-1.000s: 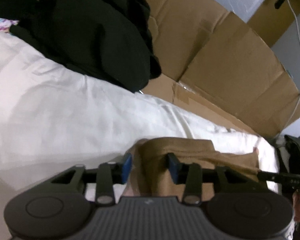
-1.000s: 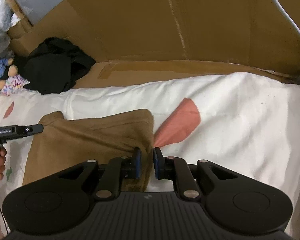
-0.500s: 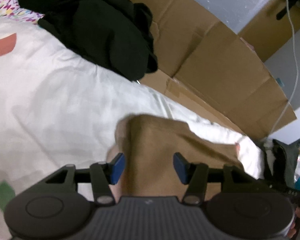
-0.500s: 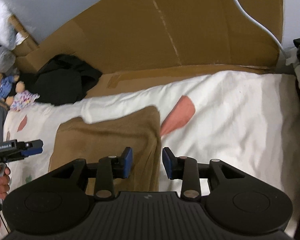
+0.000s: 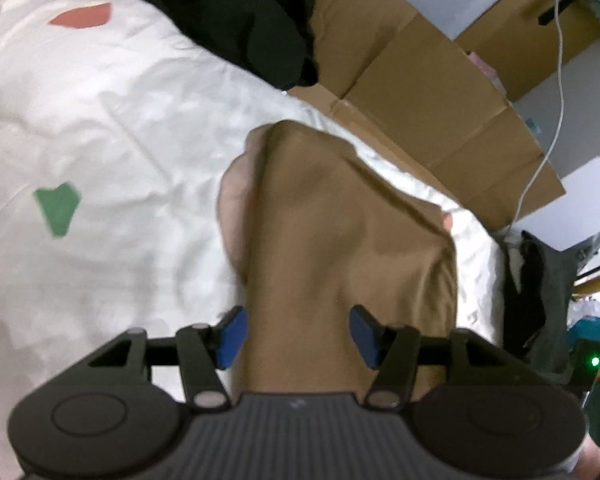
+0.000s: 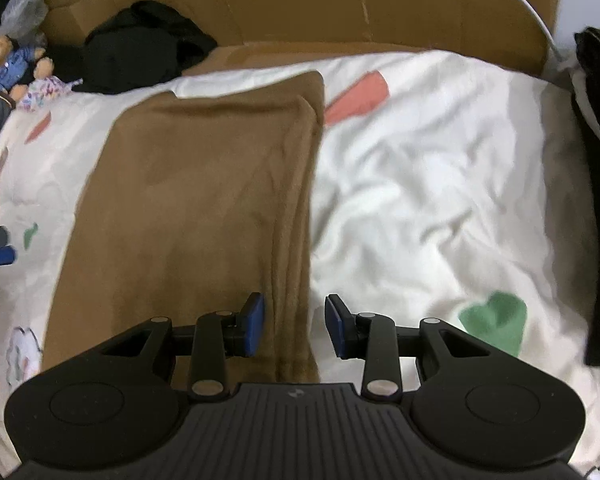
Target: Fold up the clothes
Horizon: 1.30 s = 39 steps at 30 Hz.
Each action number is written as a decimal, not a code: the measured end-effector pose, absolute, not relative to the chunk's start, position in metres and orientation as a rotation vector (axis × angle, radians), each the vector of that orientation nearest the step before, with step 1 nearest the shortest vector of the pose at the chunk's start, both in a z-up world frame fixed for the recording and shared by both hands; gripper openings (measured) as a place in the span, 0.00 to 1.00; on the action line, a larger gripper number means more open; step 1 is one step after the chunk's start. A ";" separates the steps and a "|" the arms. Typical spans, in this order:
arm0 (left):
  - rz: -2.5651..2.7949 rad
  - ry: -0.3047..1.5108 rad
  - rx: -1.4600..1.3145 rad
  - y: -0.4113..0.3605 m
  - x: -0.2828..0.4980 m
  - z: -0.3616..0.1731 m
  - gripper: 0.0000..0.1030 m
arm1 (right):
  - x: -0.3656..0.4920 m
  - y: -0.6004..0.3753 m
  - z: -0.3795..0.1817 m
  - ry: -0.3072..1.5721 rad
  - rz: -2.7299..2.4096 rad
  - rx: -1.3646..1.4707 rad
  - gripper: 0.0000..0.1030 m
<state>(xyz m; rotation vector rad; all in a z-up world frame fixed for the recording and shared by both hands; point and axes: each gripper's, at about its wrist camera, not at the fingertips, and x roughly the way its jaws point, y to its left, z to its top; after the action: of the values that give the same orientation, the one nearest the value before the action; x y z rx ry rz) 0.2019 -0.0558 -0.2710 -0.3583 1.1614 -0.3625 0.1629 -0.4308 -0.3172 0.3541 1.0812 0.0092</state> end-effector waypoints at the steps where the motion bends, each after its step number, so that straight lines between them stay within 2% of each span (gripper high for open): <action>1: -0.362 1.172 -0.358 -0.056 0.197 -0.273 0.58 | 0.161 -0.432 -0.317 1.080 -0.002 0.364 0.36; 4: -0.332 1.198 -0.267 -0.063 0.184 -0.278 0.58 | 0.153 -0.436 -0.310 1.078 -0.047 0.362 0.36; 11: -0.311 1.242 -0.270 -0.059 0.157 -0.289 0.55 | 0.118 -0.447 -0.290 1.039 -0.037 0.459 0.36; 12: -0.310 1.247 -0.269 -0.059 0.154 -0.291 0.54 | 0.114 -0.445 -0.288 1.039 -0.026 0.455 0.36; 14: -0.306 1.264 -0.268 -0.059 0.148 -0.295 0.39 | 0.108 -0.440 -0.286 1.048 -0.012 0.450 0.36; 16: -0.307 1.282 -0.273 -0.058 0.143 -0.300 0.34 | 0.102 -0.433 -0.286 1.060 -0.002 0.444 0.36; 29: -0.277 1.334 -0.184 -0.058 0.125 -0.332 0.36 | 0.084 -0.422 -0.317 1.146 -0.008 0.371 0.36; 33: -0.267 1.334 -0.168 -0.055 0.124 -0.326 0.38 | 0.079 -0.429 -0.317 1.138 -0.007 0.401 0.36; 39: -0.240 1.290 -0.202 -0.041 0.124 -0.302 0.35 | 0.067 -0.446 -0.303 1.109 -0.051 0.454 0.36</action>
<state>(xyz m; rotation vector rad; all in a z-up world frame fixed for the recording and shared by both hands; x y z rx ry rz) 0.1235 -0.0412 -0.3018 -0.2019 1.2896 -0.2397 0.0675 -0.4459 -0.3034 0.4540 1.1090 -0.0514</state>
